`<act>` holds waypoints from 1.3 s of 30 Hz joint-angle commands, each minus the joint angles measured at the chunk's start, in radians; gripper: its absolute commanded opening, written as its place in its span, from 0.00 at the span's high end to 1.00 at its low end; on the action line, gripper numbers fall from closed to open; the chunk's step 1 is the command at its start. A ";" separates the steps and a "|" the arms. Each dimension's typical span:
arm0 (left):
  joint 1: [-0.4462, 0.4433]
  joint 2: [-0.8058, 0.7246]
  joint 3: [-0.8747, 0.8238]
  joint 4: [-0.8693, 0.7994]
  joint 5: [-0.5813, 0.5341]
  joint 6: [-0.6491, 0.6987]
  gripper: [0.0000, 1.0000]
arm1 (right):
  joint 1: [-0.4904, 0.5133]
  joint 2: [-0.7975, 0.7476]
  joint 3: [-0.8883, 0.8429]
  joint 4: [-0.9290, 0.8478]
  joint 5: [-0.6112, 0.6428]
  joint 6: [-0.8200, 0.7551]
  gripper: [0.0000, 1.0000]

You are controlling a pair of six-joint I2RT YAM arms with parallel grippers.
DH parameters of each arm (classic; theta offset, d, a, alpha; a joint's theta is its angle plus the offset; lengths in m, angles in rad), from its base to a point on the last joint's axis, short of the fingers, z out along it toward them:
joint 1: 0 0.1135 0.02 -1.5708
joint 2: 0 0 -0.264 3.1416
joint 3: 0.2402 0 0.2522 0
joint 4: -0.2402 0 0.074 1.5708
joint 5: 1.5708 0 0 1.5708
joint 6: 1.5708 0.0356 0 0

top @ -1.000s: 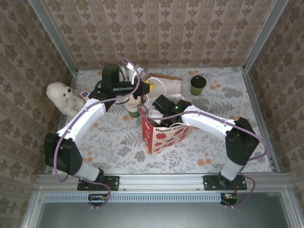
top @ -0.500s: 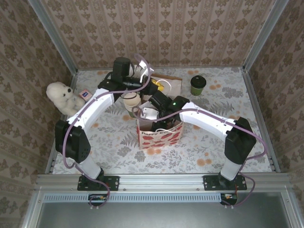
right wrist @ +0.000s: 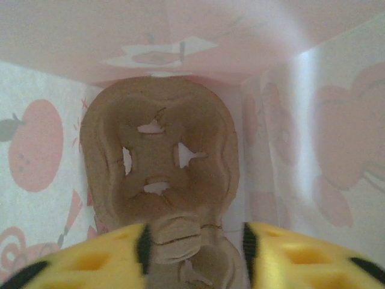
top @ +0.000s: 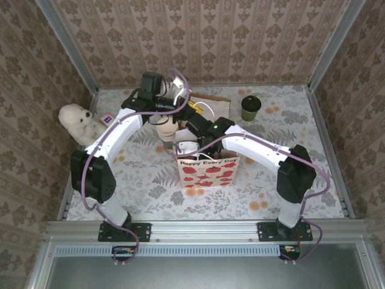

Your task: Pack the takeout coffee

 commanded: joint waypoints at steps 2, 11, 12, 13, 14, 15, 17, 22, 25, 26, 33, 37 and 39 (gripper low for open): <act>-0.018 -0.034 0.001 -0.047 0.116 0.008 0.96 | -0.048 0.064 0.006 -0.088 0.011 -0.020 0.63; 0.011 -0.032 0.011 0.016 0.039 -0.080 1.00 | -0.045 -0.004 -0.119 0.050 0.046 -0.029 1.00; 0.015 -0.032 0.009 0.025 0.031 -0.090 1.00 | -0.043 -0.019 -0.138 0.067 0.044 -0.037 1.00; 0.015 -0.032 0.009 0.031 0.024 -0.098 1.00 | -0.043 -0.032 -0.149 0.080 0.043 -0.040 1.00; 0.018 -0.031 0.006 0.037 0.014 -0.107 1.00 | -0.041 -0.045 -0.159 0.089 0.042 -0.044 1.00; 0.020 -0.032 0.007 0.042 0.011 -0.111 1.00 | -0.040 -0.055 -0.165 0.088 0.037 -0.049 1.00; 0.024 -0.034 0.002 0.058 0.006 -0.126 1.00 | -0.036 -0.070 -0.174 0.083 0.030 -0.065 1.00; 0.023 -0.040 -0.001 0.071 0.022 -0.136 1.00 | -0.031 -0.059 -0.224 0.092 0.052 -0.113 1.00; 0.023 -0.040 -0.005 0.068 0.028 -0.134 1.00 | -0.030 -0.028 -0.227 0.105 0.055 -0.106 1.00; 0.023 -0.040 -0.007 0.067 0.035 -0.134 1.00 | -0.030 -0.016 -0.225 0.109 0.054 -0.104 1.00; 0.011 -0.038 -0.018 0.072 0.045 -0.134 1.00 | -0.017 0.095 -0.133 0.087 -0.030 -0.049 0.99; 0.008 -0.043 -0.029 0.075 0.043 -0.135 1.00 | -0.012 0.123 -0.136 0.100 -0.026 -0.049 0.98; 0.009 -0.048 -0.030 0.071 0.044 -0.129 1.00 | -0.012 0.107 -0.128 0.102 -0.022 -0.048 0.97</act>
